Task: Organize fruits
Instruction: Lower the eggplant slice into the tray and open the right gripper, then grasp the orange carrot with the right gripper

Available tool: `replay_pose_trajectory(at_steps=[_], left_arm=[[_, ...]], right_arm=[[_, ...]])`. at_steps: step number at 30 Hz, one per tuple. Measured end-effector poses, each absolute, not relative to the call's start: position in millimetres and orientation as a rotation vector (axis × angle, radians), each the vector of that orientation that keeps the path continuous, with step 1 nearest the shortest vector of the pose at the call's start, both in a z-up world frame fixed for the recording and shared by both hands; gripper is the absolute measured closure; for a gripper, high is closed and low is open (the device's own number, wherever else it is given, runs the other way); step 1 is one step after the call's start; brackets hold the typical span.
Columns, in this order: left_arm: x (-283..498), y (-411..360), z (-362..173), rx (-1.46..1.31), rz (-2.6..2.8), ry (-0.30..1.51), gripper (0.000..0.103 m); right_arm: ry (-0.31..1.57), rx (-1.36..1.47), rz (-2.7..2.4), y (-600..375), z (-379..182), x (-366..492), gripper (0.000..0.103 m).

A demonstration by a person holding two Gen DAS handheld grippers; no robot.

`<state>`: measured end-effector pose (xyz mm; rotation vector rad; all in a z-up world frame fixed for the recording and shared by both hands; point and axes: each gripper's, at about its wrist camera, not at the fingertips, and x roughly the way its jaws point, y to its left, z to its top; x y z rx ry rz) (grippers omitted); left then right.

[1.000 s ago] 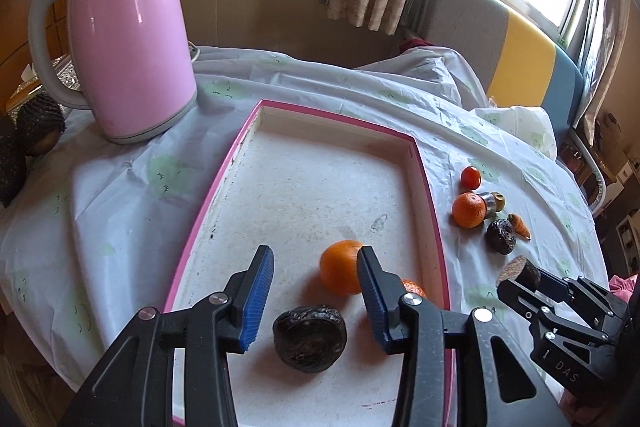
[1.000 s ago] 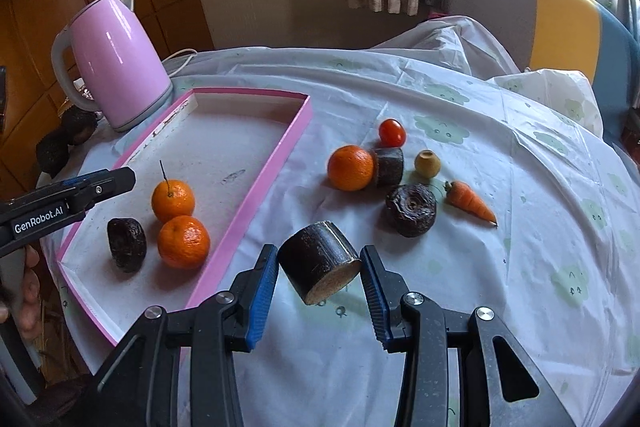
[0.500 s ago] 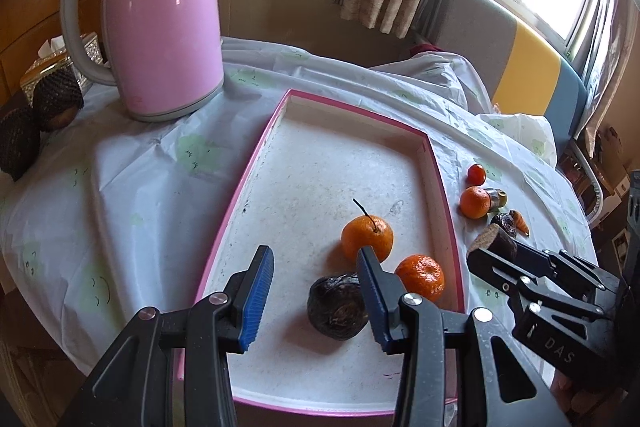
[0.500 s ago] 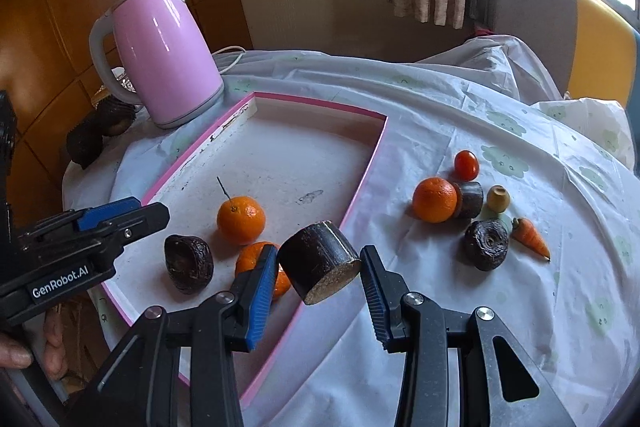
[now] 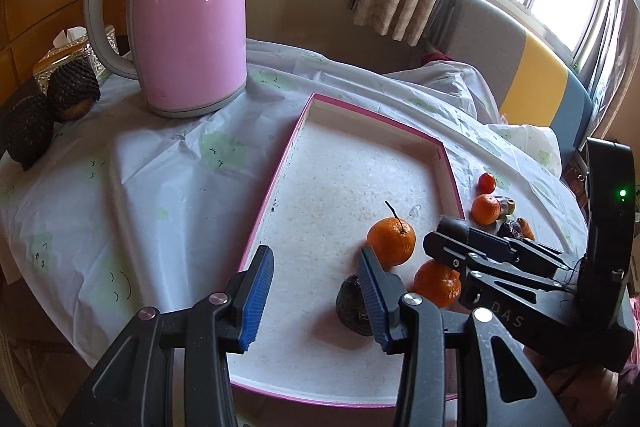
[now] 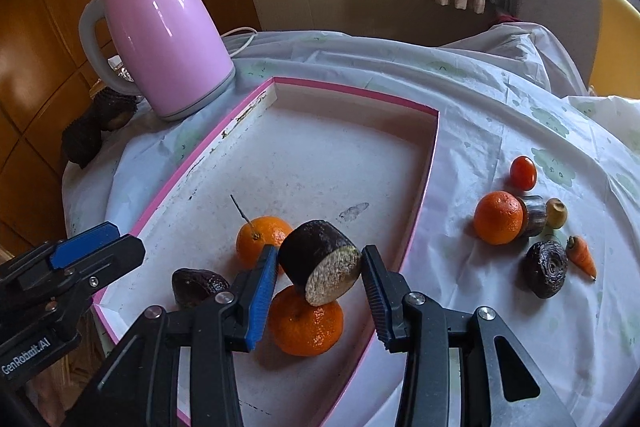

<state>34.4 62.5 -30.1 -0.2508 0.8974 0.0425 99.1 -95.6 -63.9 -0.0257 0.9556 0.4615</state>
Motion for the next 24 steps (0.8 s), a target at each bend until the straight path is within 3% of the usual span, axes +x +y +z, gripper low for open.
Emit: replay_pose_trajectory(at_steps=[2,5,12,24], left_arm=[[34,61,-30,-0.247,0.039,0.896,0.059],[33,60,-29,-0.244,0.037,0.894,0.059],[31,55,-26,-0.232,0.026,0.891,0.059],[31,37,-26,-0.195,-0.016,0.902,0.059]], right_arm=[[0.956,-0.022,0.461,-96,-64,99,0.059],[0.951,-0.013,0.458,-100,-63,97,0.05],[0.934,0.012,0.44,-110,-58,88,0.046],[0.915,0.091,0.344,-158,-53,71,0.046]])
